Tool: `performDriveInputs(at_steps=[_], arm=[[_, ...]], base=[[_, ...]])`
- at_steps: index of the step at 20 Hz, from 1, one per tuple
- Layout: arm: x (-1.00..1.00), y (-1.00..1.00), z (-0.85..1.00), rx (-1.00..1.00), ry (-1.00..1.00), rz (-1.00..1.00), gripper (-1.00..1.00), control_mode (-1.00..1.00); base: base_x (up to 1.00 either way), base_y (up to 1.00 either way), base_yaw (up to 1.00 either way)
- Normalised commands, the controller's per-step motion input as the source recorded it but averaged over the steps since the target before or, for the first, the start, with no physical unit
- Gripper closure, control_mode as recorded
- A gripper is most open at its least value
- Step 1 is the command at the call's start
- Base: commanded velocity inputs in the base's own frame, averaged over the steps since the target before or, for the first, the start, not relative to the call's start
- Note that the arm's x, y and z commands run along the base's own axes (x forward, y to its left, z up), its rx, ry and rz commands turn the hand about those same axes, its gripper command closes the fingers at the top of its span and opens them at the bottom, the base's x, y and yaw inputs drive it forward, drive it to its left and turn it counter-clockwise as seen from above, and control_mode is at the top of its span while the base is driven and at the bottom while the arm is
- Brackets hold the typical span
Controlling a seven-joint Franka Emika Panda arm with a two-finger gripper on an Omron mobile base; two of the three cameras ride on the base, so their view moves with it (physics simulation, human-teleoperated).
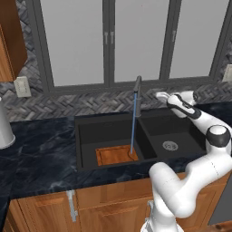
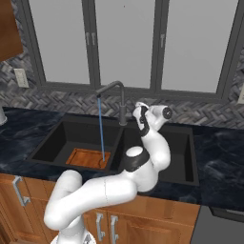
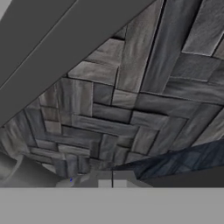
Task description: Turn on the sink faucet with hot water and rinse the cutting board for ten seconds, then turn off the faucet. Push the cutting board to reach the water if necessary.
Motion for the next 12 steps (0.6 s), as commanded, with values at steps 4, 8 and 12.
performDriveInputs(at_steps=[4, 8, 12], arm=[[-0.04, 0.03, 0.0, -0.04, 0.05, 0.11, 1.0, -1.0], [-0.04, 0.0, 0.0, -0.05, 0.0, 0.11, 1.0, -1.0], [0.0, 0.0, -0.01, -0.03, 0.0, 0.02, 1.0, -1.0]], base=[[0.0, 0.0, 0.0], [0.0, 0.0, 0.0], [0.0, 0.0, 0.0]])
